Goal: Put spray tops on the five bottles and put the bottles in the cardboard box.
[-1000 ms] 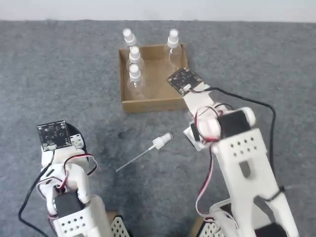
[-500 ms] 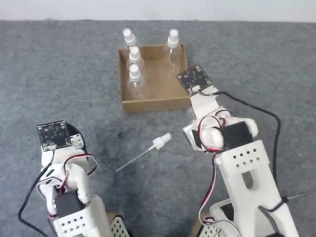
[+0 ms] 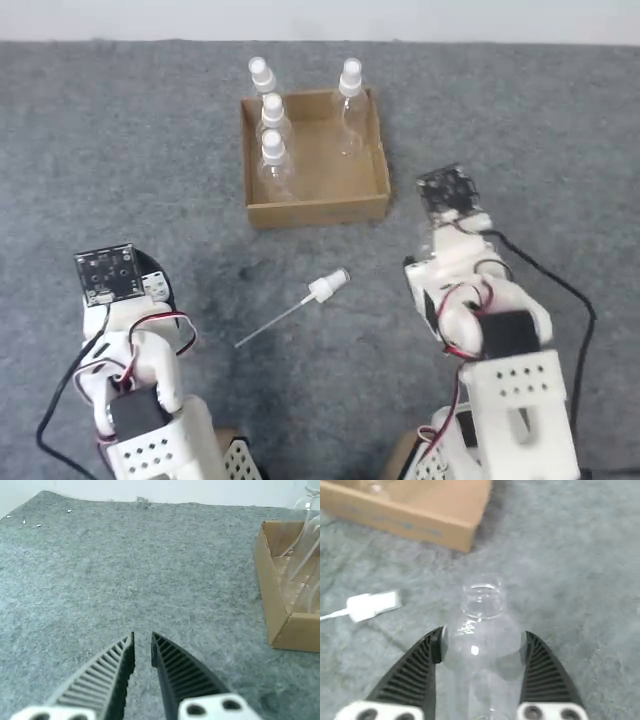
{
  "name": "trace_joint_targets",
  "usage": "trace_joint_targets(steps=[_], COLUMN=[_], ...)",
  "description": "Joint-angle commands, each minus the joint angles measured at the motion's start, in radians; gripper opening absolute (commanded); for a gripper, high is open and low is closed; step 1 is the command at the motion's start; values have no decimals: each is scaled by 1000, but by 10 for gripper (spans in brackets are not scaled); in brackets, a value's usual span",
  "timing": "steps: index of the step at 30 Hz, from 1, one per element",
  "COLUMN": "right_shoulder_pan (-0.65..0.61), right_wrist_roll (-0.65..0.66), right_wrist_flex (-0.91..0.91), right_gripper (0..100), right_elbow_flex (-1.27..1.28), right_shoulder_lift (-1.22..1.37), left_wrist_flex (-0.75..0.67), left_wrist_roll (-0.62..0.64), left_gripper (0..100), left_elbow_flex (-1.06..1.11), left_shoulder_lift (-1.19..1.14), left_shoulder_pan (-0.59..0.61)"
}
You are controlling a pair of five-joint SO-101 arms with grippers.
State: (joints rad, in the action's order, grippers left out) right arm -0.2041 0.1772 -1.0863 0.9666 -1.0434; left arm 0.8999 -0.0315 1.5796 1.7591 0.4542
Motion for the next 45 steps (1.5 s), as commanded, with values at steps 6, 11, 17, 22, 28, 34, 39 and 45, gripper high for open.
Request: trace_joint_targets(steps=[6, 11, 17, 22, 28, 34, 39, 45], right_shoulder_pan=[139, 189, 266, 285, 286, 286, 286, 286], right_wrist_roll=[-52, -144, -222, -256, -272, -270, -270, -270], right_wrist_flex=[130, 217, 305, 328, 323, 323, 323, 323], right_gripper=[35, 34, 34, 35, 35, 35, 35, 35], right_elbow_flex=[80, 153, 238, 301, 381, 459, 494, 496], right_shoulder_lift=[-119, -143, -209, -321, -515, -694, -769, -771], left_wrist_flex=[-28, 2, 124, 224, 265, 292, 293, 295], left_wrist_roll=[3, -57, -133, -190, -226, -241, -269, -272], left_gripper=[55, 55, 55, 55, 55, 55, 56, 160], left_elbow_flex=[-35, -82, -226, -354, -496, -651, -736, -799], left_shoulder_lift=[18, 17, 11, 9, -155, -519, -763, -1002], left_shoulder_pan=[-2, -72, -238, -354, -448, -583, -671, -736])
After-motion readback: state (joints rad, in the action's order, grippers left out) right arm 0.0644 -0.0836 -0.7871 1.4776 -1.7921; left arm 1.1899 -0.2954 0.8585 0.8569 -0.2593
